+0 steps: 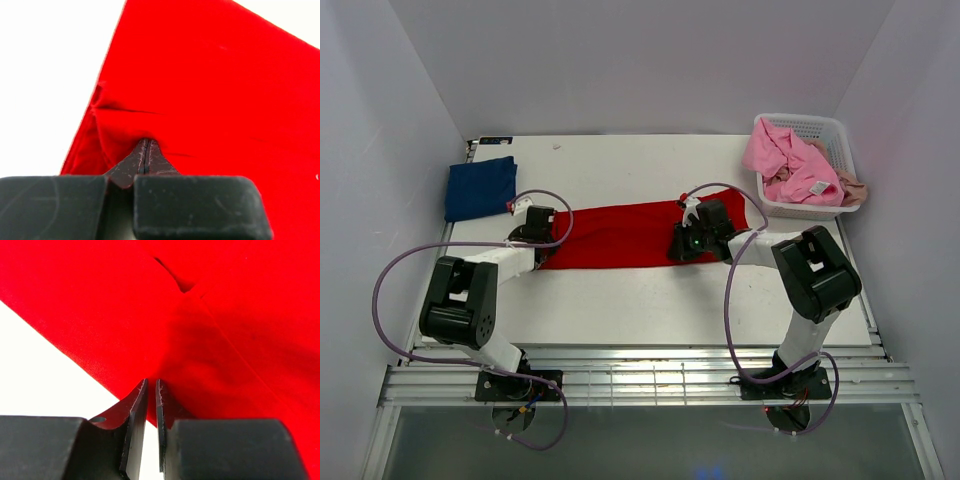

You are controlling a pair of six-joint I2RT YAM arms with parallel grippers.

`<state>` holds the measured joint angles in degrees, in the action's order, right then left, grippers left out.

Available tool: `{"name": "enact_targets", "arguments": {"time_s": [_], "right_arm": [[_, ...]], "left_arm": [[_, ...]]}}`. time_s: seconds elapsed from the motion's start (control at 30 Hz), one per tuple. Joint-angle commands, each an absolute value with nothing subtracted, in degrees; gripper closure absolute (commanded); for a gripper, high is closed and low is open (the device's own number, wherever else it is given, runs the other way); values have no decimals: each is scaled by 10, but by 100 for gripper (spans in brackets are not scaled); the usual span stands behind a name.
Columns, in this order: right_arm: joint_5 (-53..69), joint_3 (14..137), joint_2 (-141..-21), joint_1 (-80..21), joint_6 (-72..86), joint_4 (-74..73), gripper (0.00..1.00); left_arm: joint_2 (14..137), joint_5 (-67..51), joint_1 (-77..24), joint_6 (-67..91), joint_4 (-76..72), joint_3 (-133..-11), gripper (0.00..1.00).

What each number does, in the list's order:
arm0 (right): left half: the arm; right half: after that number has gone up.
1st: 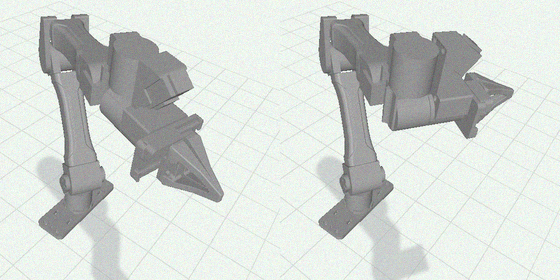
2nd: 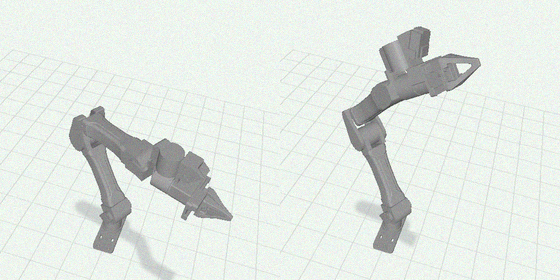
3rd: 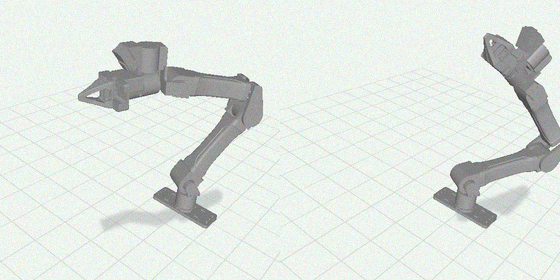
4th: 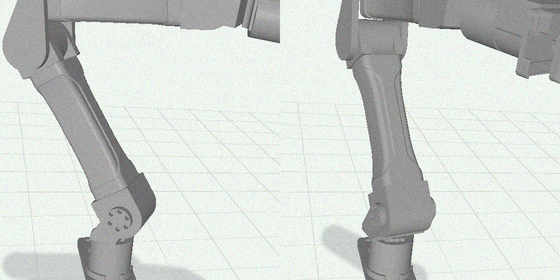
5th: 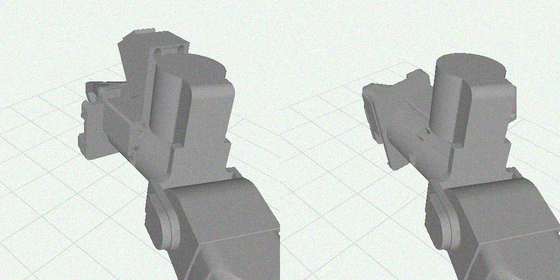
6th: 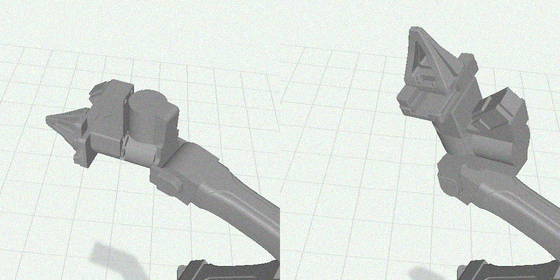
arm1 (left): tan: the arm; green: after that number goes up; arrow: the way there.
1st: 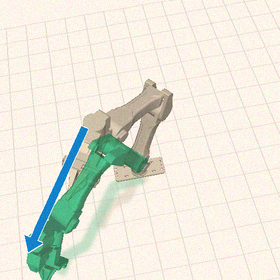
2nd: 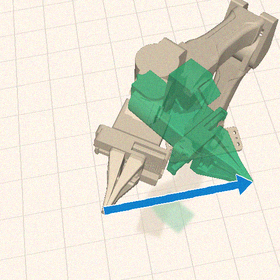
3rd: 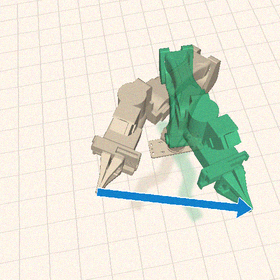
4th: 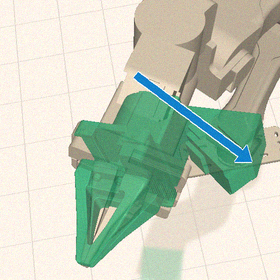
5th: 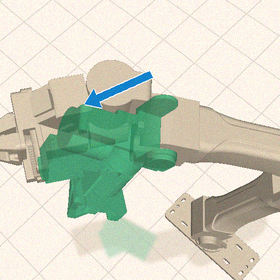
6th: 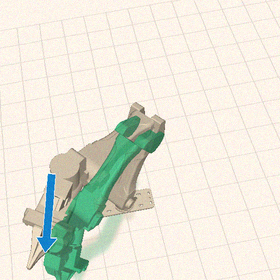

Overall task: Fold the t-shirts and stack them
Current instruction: Fold the other side of the tshirt into a rectangle

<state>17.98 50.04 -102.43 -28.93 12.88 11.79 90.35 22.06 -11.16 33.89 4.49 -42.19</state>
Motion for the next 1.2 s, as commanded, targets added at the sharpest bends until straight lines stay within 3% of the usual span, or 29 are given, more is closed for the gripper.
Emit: {"name": "enact_targets", "arguments": {"time_s": [0.0, 0.73, 1.17], "right_arm": [[164, 474, -1027, -294, 114, 40, 82], [165, 468, -1038, -294, 107, 33, 82], [177, 467, -1047, -294, 111, 42, 82]], "left_arm": [[896, 236, -93, 332, 40, -430, 100], [974, 239, -84, 282, -14, -549, 100], [831, 207, -84, 323, 88, -458, 100]]}}
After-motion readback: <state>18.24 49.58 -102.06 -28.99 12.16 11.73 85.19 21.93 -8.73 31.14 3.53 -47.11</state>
